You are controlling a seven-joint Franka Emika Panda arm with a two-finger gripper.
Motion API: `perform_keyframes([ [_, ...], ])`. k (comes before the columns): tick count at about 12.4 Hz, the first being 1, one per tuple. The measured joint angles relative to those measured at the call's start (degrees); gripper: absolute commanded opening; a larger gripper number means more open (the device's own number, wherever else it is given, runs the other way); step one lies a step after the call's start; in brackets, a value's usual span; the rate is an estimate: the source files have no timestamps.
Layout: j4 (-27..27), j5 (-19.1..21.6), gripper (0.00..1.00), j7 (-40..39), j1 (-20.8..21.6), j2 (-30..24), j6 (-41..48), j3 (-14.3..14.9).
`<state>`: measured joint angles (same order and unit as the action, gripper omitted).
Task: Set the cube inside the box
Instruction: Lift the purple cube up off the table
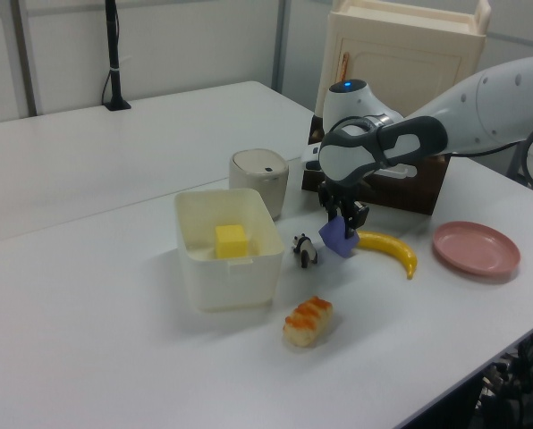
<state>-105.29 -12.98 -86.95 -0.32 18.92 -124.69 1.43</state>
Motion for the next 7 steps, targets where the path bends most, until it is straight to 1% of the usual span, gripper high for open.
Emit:
perform_keyframes([
  [3, 0.61, 0.00, 0.34, 0.00, 0.00, -0.75, -0.04, 0.00],
  [5, 1.63, 0.00, 0.35, 0.39, 0.05, -3.12, -0.04, -0.17],
  [7, 1.76, 0.02, 0.35, 5.05, 0.08, -5.93, -0.04, -1.20],
])
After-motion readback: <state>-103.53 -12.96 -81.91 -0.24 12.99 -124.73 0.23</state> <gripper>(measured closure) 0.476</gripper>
